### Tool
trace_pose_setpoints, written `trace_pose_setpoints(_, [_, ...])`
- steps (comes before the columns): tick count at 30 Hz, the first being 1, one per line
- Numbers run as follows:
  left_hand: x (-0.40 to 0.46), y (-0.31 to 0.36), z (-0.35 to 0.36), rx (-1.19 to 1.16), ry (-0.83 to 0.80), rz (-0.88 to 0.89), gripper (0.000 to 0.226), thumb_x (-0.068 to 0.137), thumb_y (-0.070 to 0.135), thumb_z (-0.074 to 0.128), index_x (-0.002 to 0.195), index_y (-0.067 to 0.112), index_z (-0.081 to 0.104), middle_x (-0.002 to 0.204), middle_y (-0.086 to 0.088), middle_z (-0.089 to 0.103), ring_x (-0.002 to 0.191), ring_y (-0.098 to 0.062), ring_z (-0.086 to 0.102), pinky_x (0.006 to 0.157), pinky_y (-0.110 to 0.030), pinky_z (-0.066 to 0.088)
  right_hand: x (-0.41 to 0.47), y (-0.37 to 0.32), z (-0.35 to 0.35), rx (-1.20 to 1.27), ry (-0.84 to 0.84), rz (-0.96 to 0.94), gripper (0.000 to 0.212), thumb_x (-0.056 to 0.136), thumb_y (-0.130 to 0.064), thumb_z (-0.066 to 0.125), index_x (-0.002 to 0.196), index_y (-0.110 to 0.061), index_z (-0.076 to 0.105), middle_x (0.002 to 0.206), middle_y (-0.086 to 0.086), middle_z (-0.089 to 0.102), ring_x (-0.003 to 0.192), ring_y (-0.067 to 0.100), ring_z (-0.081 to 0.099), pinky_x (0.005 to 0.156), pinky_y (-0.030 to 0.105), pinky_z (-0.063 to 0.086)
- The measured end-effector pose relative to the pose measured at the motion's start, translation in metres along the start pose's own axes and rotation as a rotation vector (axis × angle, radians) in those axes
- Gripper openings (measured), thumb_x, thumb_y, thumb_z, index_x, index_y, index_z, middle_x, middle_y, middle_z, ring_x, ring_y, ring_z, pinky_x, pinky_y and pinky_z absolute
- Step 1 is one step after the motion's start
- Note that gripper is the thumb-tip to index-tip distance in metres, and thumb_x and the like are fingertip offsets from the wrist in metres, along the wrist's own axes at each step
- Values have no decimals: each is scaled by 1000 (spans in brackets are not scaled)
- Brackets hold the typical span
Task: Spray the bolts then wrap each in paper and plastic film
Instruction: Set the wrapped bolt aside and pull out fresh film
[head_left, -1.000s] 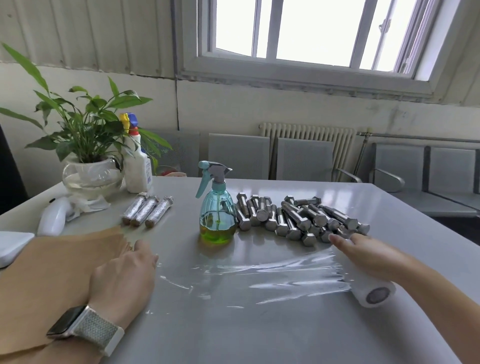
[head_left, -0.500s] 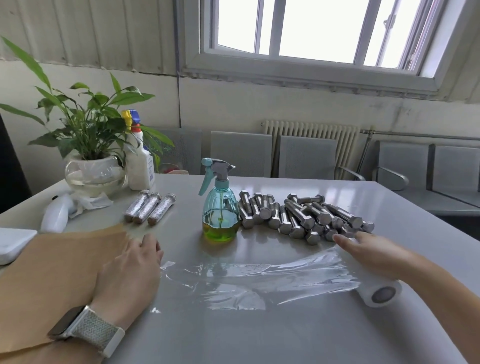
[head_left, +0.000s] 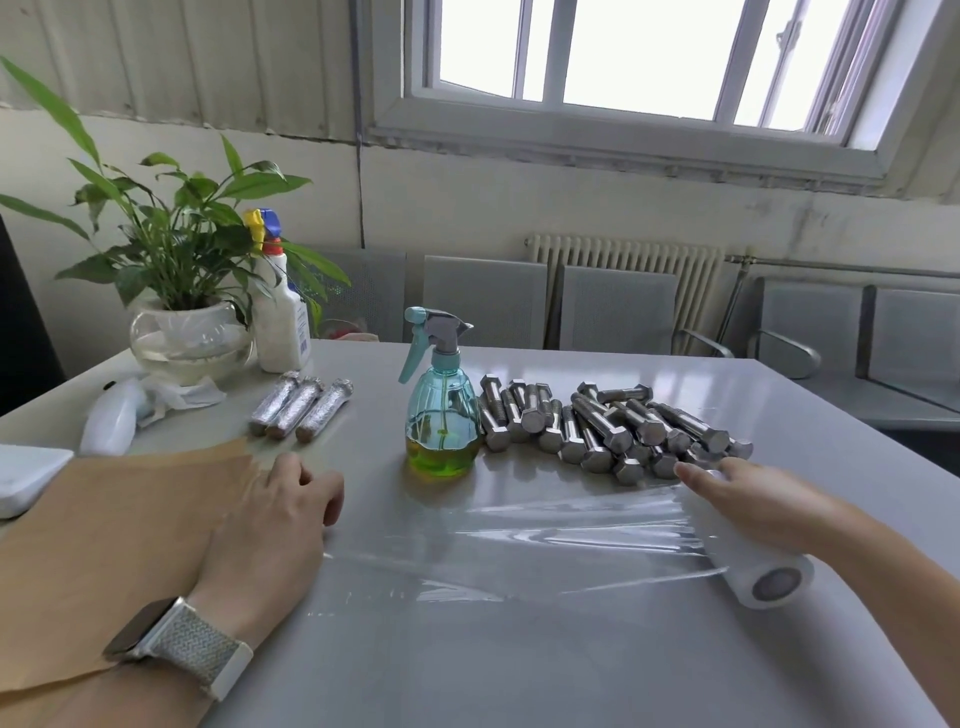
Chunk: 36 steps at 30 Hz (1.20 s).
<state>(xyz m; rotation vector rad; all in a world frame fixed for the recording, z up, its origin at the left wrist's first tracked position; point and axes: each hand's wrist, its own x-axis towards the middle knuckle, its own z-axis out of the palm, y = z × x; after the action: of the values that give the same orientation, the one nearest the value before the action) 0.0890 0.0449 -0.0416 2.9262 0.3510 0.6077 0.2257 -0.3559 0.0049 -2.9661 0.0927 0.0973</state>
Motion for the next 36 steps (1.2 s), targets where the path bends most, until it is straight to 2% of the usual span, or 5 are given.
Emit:
trace_pose_setpoints(15, [-1, 0, 5, -15, 67, 30, 19, 84, 15, 63, 83, 33, 56, 86, 6, 41, 84, -20, 50, 61, -31, 32, -5, -1, -4, 51, -17, -4, 68, 84, -79, 20, 96, -19, 49, 116, 10, 61, 107, 27, 54, 82, 34, 39])
trace_pose_setpoints(19, [-1, 0, 4, -28, 62, 28, 19, 85, 16, 61, 83, 34, 56, 86, 7, 41, 84, -19, 49, 62, -31, 31, -6, -1, -2, 51, 2, -20, 92, 77, -87, 18, 131, -20, 51, 131, 8, 58, 119, 28, 53, 93, 37, 42])
trace_pose_setpoints(22, [-1, 1, 3, -36, 60, 26, 21, 86, 13, 58, 85, 34, 57, 86, 6, 43, 83, -21, 50, 64, -31, 31, -8, -4, -1, 18, 15, -18, 102, 68, -94, 14, 136, -24, 47, 136, 5, 56, 123, 29, 53, 101, 44, 42])
trace_pose_setpoints(28, [-1, 1, 0, -43, 47, 39, 20, 85, 15, 59, 84, 34, 56, 88, 5, 44, 82, -20, 49, 67, -31, 30, -13, -13, 1, -150, 91, 9, 82, 74, -92, 12, 112, -26, 43, 128, 2, 60, 117, 25, 55, 78, 39, 38])
trace_pose_setpoints(36, [-3, 9, -10, -89, 146, 40, 17, 79, 22, 48, 81, 27, 65, 88, 1, 51, 85, -26, 57, 71, -35, 33, -22, -23, -1, -244, 118, 12, 92, 74, -92, 8, 126, -25, 43, 123, -3, 60, 117, 22, 55, 74, 38, 32])
